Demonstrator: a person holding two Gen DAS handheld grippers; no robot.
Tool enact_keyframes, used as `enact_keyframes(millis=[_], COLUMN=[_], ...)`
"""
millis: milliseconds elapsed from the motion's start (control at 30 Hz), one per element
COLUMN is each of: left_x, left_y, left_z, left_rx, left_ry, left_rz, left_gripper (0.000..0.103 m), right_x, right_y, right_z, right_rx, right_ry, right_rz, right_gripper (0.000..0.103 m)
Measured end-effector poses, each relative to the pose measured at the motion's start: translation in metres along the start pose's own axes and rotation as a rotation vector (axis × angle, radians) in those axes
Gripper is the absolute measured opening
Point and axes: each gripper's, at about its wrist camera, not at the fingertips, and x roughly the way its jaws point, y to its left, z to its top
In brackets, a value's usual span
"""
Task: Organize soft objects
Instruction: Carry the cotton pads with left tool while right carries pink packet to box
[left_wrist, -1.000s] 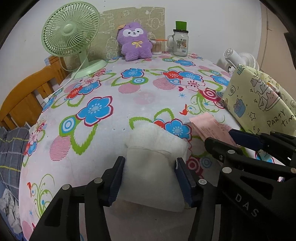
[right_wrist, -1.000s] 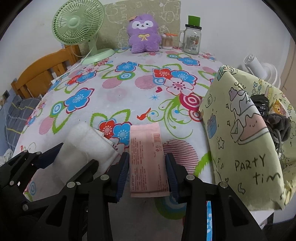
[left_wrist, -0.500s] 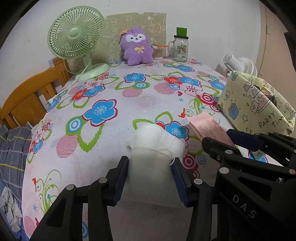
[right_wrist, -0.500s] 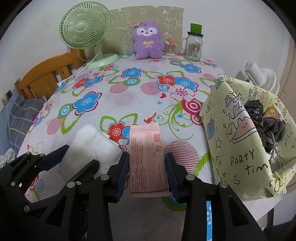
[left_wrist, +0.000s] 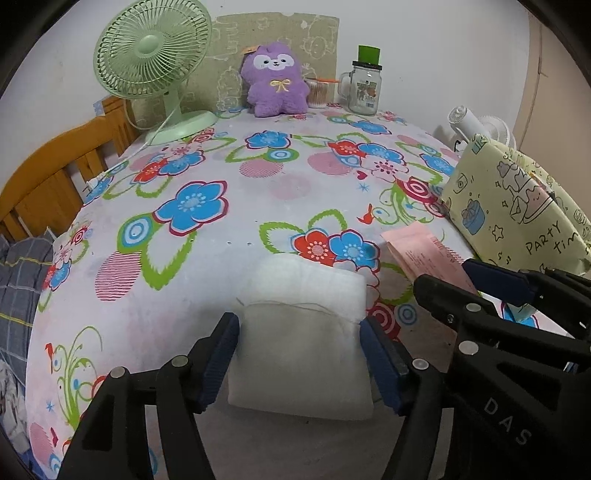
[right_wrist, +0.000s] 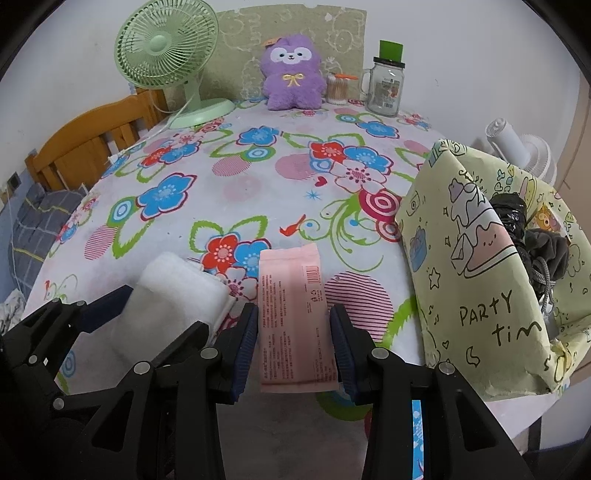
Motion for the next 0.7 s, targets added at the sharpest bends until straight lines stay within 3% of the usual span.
enact_keyframes(millis=[67,400,433,533,700], left_x=[0.003,0.015,0.015,0.011,0.008], left_y=[-0.002,-0.005,-0.005,-0.008,-0.008], left_z=[0.000,-0.002,-0.003,-0.003,-0.001], left_rx=[0.012,0.023,0.024,0.040,0.028], left_ry=[0.004,0.020,0.019,0.017,0.023], left_rz=[-0.018,-0.006,-0.007,-0.030,-0.038], left_gripper=[0.081,0.087,0.086,0.067,0.058], right_x=[0.003,0.019,0.020,0.021,0.019], right_y=[-0.002,-0.004,-0.004,-0.002,0.000], right_z=[0.000,-0.001,-0.001,0.000,0.001], right_rx=[0.002,0.010,0.010,0.010,0.010], right_ry=[0.005,0.048,0.049,0.050,0.043], right_rz=[-0.005,-0.004,-0.004,-0.002,0.004], right_gripper=[0.043,0.043,0.043,0.043,0.043])
